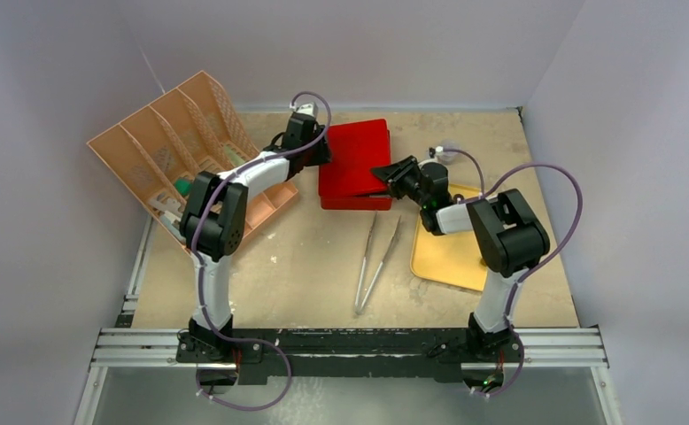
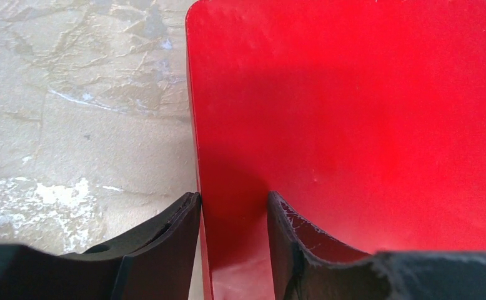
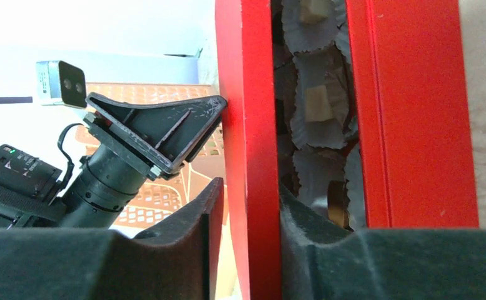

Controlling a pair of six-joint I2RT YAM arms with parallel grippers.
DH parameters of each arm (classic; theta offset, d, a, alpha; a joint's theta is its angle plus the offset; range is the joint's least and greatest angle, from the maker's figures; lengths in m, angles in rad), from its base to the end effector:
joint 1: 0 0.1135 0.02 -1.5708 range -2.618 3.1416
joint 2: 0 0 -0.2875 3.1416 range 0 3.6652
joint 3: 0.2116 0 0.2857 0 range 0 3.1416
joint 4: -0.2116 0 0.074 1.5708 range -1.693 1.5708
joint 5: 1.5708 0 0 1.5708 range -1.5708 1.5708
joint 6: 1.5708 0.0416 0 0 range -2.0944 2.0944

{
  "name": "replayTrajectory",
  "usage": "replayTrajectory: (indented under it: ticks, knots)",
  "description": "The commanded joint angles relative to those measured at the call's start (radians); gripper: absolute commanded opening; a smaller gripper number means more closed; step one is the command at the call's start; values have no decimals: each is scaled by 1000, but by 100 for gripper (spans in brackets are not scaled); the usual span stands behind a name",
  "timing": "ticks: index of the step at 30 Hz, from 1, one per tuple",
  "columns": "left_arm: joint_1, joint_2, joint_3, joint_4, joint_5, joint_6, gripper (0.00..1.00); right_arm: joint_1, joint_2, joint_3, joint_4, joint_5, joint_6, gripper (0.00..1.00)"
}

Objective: Pack the chocolate

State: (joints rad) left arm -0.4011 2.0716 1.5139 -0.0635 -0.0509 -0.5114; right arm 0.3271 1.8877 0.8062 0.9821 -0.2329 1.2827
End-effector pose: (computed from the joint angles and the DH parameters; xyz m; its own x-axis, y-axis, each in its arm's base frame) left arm 0.4803 -0.2014 0.2015 -0.6395 -0.2597 -0.7236 0.0446 0.9271 -0.3722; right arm 0.3830 0.1401 0.1570 -0.5350 0.8036 -0.2608 -0.0605 0.2714 0.9606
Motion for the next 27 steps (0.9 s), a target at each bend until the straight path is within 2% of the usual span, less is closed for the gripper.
replayTrajectory:
  ticks: [1,6,10,17,21,27]
  knots:
    - [2,27,32,36,46,23,41,0,-94,-3,-56,40,-82,38]
    - [2,37,42,25,46,36,39,-3,-166,22,-231,46,-178,47]
    - [1,47,43,13,42,46,37,-4,-231,103,-487,115,-343,55]
    - [1,59,52,13,39,29,36,-5,-283,221,-746,227,-576,66]
    - [1,72,57,14,44,20,36,-5,-268,298,-847,272,-656,68]
    - [1,76,62,16,46,12,35,-5,-196,376,-885,195,-723,65]
